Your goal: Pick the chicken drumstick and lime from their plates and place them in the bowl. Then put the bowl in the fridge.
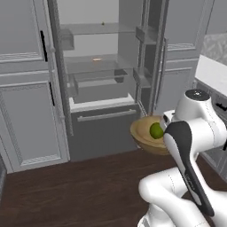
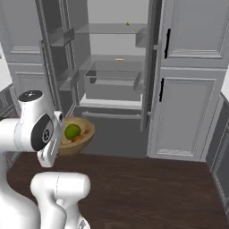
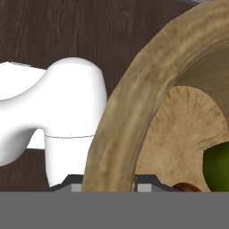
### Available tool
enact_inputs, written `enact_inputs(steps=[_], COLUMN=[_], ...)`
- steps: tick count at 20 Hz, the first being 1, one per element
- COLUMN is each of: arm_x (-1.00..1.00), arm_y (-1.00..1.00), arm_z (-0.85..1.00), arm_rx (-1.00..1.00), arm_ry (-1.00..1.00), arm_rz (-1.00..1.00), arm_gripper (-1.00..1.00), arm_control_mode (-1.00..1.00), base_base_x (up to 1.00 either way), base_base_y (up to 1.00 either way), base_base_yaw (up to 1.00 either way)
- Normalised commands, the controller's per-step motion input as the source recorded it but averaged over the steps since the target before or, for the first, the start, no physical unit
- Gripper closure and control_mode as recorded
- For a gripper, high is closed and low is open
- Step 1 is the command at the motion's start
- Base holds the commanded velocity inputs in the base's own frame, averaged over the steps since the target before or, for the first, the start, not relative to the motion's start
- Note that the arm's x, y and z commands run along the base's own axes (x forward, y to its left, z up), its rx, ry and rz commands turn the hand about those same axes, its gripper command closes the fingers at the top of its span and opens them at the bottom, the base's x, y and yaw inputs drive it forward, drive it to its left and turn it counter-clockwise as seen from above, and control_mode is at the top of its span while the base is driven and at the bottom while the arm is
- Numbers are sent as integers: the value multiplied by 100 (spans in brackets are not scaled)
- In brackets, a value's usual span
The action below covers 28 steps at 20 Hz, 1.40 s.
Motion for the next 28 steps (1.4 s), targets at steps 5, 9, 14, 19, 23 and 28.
enact_inputs(steps=[5,9,14,19,23,28], arm_x=[0,0,0,0,0,0], arm_y=[0,0,0,0,0,0], arm_z=[0,0,0,0,0,0], arm_rx=[0,0,0,0,0,0], arm_ry=[0,0,0,0,0,0], arm_rz=[0,0,0,0,0,0], arm_gripper=[100,100,100,100,100,100], arm_control_mode=[100,100,100,100,100,100], base_base_x=[100,100,100,84,58,67], base_base_y=[0,0,-1,-6,0,0], base_base_yaw=[0,0,-1,-1,0,0])
